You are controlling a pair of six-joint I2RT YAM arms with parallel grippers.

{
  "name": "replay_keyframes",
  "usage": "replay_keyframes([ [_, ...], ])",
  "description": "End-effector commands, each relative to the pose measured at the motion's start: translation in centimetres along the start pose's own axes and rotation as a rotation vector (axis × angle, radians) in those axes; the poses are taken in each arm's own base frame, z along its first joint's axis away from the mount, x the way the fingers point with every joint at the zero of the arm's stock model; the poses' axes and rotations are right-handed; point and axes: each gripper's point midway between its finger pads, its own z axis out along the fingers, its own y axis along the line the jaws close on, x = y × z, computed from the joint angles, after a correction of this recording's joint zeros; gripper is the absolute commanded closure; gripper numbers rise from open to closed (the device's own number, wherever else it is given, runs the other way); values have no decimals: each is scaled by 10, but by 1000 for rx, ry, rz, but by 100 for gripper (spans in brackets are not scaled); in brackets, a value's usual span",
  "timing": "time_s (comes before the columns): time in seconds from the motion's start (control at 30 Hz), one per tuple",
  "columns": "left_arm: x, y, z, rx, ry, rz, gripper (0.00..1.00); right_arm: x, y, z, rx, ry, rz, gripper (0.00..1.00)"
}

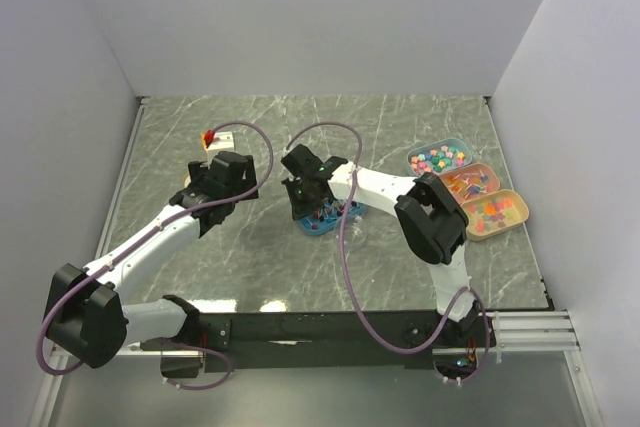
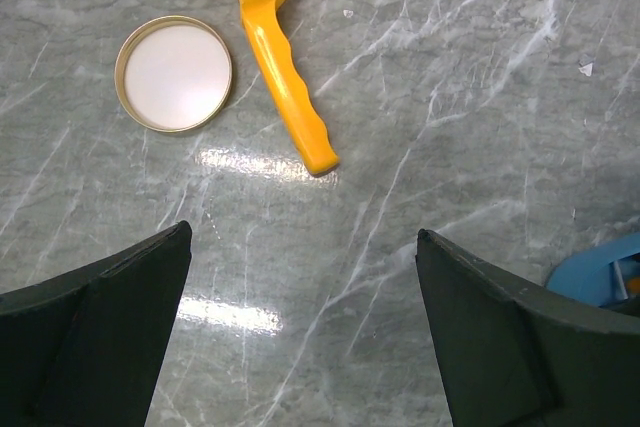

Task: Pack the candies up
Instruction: Move the storage box to the center of the board.

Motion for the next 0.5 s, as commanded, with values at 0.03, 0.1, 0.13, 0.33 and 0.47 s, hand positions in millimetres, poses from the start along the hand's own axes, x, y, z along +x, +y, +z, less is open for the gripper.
replay_keyframes([
  [0.03, -23, -5, -7, 20, -48, -54, 1, -24, 25, -17, -88, -81, -80, 98],
  [0.1, -23, -4, -7, 12, -49, -58, 1, -31, 26, -12, -87, -93, -129, 98],
  [0.13, -23, -3, -7, 10, -50, -60, 1, -40, 29, -14, -91, -117, -143, 98],
  [0.33, -23, 0, -6, 3, -48, -79, 1, -46, 34, -4, -110, -118, -203, 96],
  [0.47, -24, 4, -3, 1, -44, -107, 1, -42, 34, -2, -117, -117, -205, 86],
])
